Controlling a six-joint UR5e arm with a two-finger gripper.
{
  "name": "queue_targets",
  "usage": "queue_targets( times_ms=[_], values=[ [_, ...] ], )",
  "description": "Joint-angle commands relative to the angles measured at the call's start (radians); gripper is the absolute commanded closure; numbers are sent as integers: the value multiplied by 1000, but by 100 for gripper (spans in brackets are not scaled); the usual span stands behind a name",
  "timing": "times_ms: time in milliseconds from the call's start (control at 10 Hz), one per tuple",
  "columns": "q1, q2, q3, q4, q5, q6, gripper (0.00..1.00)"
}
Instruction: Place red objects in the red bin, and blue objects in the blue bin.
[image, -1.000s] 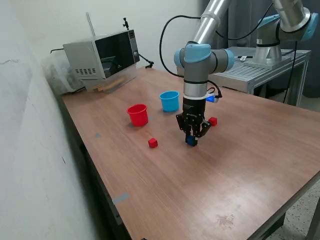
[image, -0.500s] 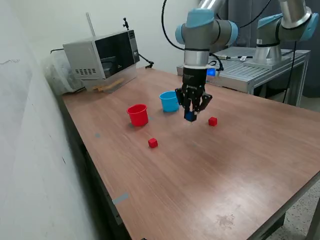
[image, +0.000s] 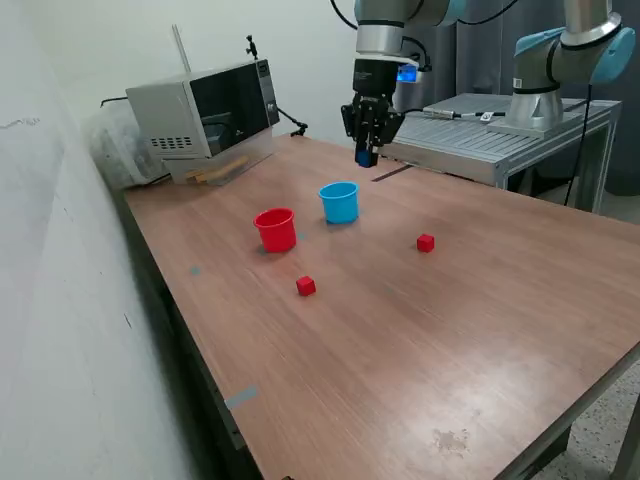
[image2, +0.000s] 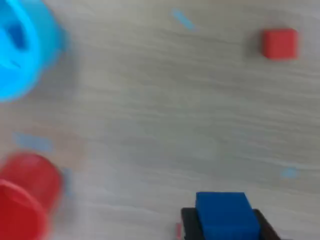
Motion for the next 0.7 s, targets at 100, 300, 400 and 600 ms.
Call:
queue_targets(
  times_ms=[100, 300, 400, 600],
  values=[
    [-228, -60, 85, 25, 2, -71, 100],
    [-256, -48, 85, 24, 8, -94, 100],
    [-262, -34, 91, 22, 8, -94, 100],
    [-262, -29, 129, 18, 8, -94, 100]
  ],
)
